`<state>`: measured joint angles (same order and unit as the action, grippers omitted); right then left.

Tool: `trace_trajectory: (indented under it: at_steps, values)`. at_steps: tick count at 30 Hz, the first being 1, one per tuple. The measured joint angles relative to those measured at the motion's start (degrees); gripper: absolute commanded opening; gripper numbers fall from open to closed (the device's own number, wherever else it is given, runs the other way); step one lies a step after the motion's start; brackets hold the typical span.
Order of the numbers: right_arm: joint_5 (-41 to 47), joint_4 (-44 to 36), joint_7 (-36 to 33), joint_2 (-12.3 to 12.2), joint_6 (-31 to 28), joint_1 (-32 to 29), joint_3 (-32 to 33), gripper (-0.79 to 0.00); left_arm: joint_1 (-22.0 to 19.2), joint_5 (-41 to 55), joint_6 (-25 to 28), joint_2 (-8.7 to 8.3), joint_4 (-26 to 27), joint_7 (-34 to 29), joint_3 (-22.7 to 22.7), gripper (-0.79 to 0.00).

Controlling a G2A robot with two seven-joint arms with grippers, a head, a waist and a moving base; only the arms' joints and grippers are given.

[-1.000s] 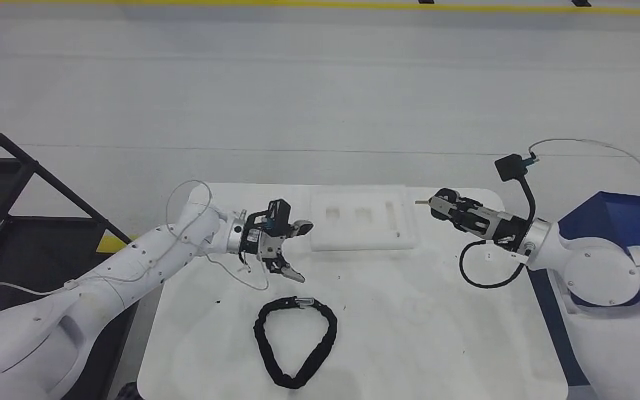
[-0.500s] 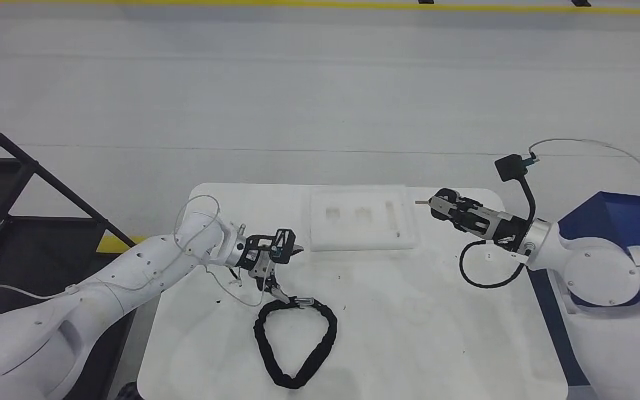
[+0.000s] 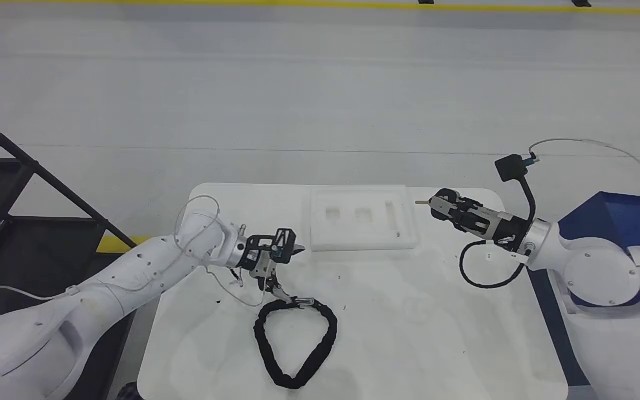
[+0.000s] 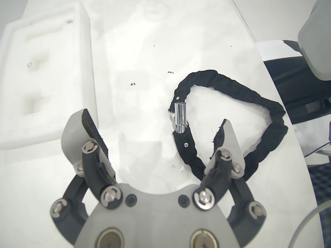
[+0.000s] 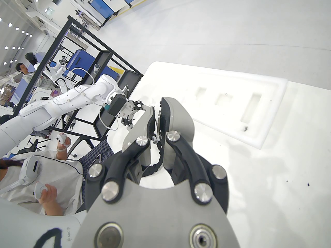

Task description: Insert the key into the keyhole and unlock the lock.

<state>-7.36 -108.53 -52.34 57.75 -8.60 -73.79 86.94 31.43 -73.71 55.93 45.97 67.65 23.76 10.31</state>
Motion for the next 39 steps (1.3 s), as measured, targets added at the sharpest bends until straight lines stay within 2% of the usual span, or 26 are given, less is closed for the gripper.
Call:
trace_trajectory:
  at_steps: [3,12,15,25,27,31,32,33,34,39]
  values:
    - [0.0,0.0,0.0,0.0,0.0,0.0,0.0,-0.785,2.2,-0.9,-1.8,-0.14,0.8,0.8,0.2,0.0]
    - [0.0,0.0,0.0,0.0,0.0,0.0,0.0,-0.785,8.1,-10.6,-10.9,-0.49,0.7,10.5,0.3,0.0]
    - [0.0,0.0,0.0,0.0,0.0,0.0,0.0,-0.785,8.9,-12.2,-11.7,-0.24,-0.2,12.0,0.6,0.0]
    - [0.0,0.0,0.0,0.0,0.0,0.0,0.0,-0.785,9.8,-15.1,-11.5,2.23,-3.9,14.2,1.3,0.0]
    - [0.0,0.0,0.0,0.0,0.0,0.0,0.0,-0.785,10.1,-15.8,-11.9,2.65,-4.5,14.2,1.4,-0.08]
    - [0.0,0.0,0.0,0.0,0.0,0.0,0.0,-0.785,10.6,-16.7,-12.5,3.25,-5.4,14.0,1.8,-0.16]
    - [0.0,0.0,0.0,0.0,0.0,0.0,0.0,-0.785,10.8,-16.7,-12.5,3.36,-5.6,14.0,1.8,-0.246]
    - [0.0,0.0,0.0,0.0,0.0,0.0,0.0,-0.785,10.8,-16.8,-12.5,3.44,-5.7,14.0,1.9,-0.289]
    - [0.0,0.0,0.0,0.0,0.0,0.0,0.0,-0.785,11.0,-16.8,-12.8,3.57,-5.9,14.0,2.1,-0.379]
    - [0.0,0.0,0.0,0.0,0.0,0.0,0.0,-0.785,11.8,-17.4,-13.8,3.96,-6.4,13.8,2.9,-0.502]
